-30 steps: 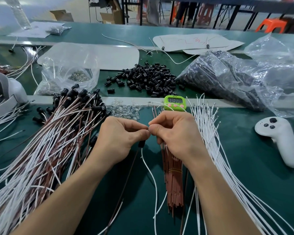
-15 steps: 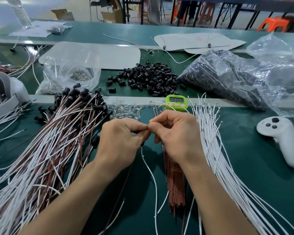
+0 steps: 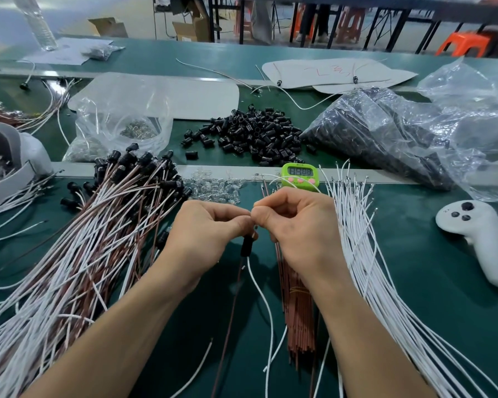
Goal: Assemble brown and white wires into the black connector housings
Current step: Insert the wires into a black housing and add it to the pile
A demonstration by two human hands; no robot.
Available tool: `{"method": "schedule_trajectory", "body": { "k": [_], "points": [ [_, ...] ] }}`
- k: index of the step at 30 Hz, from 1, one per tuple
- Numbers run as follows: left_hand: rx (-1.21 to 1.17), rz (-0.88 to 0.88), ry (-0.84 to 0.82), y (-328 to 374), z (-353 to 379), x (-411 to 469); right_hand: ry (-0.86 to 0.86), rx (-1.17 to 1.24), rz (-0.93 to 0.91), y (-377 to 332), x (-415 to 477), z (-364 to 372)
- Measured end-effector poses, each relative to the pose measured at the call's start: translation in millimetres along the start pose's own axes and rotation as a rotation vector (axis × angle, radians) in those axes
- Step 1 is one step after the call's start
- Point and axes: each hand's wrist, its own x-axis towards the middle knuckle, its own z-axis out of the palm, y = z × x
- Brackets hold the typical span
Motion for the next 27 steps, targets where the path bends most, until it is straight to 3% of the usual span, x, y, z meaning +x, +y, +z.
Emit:
{"method": "schedule_trajectory", "body": {
  "k": [6,13,20,27],
  "points": [
    [-0.042,-0.015,0.035,1.0,2.5,0.9,-0.045,0.231,0.155,-0.4,2.4,-3.9],
    [-0.092,-0.040,0.142,-1.3,1.5,3.6,-0.271,-0.019,0.217,-0.9,-1.1,-5.9],
    [-0.069,-0.001,0.193,1.7,3.7,2.5,-0.071,-0.065,0.139,-0.2,-5.8,7.2],
    [-0.065,0.009,0.239,1.9,3.5,1.3,-0.020,-0.024,0.129,0.9,-3.9,8.1]
  ]
}}
